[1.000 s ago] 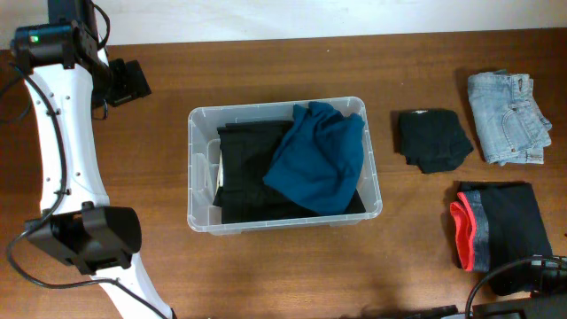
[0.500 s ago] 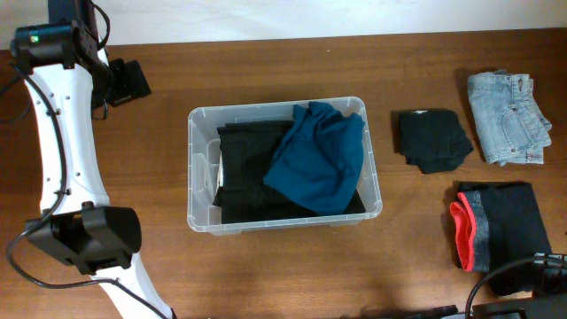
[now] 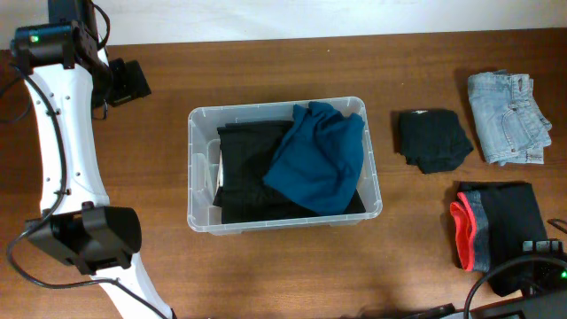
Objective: Pack container
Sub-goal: 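Lower the right gripper onto the black leggings and close it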
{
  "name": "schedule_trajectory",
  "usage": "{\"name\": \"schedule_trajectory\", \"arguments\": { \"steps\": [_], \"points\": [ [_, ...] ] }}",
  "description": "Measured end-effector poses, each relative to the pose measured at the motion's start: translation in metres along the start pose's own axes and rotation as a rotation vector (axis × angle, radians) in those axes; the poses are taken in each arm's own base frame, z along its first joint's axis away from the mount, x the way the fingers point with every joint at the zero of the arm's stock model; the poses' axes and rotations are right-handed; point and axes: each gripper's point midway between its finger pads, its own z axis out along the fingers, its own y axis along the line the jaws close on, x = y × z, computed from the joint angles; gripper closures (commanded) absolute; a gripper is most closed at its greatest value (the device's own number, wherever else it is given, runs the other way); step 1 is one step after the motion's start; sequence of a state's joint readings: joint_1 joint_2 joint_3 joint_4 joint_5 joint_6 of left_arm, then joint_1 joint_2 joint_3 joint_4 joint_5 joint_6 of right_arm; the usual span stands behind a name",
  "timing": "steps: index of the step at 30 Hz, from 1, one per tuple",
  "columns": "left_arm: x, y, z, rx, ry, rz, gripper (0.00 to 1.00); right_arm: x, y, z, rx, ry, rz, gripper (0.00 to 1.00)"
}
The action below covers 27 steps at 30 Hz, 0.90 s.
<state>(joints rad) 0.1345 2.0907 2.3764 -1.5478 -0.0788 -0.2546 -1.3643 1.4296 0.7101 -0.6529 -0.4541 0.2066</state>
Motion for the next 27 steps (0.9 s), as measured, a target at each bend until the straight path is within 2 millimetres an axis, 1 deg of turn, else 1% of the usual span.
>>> {"name": "schedule_trajectory", "arguments": {
  "steps": [9, 19, 25, 27],
  "points": [
    [0.000, 0.000, 0.000, 0.000, 0.000, 0.000, 0.01, 0.011, -0.005, 0.003, 0.016, 0.033, 0.017, 0.02],
    [0.000, 0.000, 0.000, 0.000, 0.000, 0.000, 0.01, 0.012, -0.006, 0.004, 0.015, 0.033, 0.016, 0.02],
    [0.000, 0.000, 0.000, 0.000, 0.000, 0.000, 0.00, 0.016, -0.005, 0.012, 0.011, 0.028, -0.009, 0.02],
    [0.000, 0.000, 0.000, 0.000, 0.000, 0.000, 0.01, 0.013, -0.004, 0.012, 0.008, 0.017, -0.015, 0.02]
  ]
}}
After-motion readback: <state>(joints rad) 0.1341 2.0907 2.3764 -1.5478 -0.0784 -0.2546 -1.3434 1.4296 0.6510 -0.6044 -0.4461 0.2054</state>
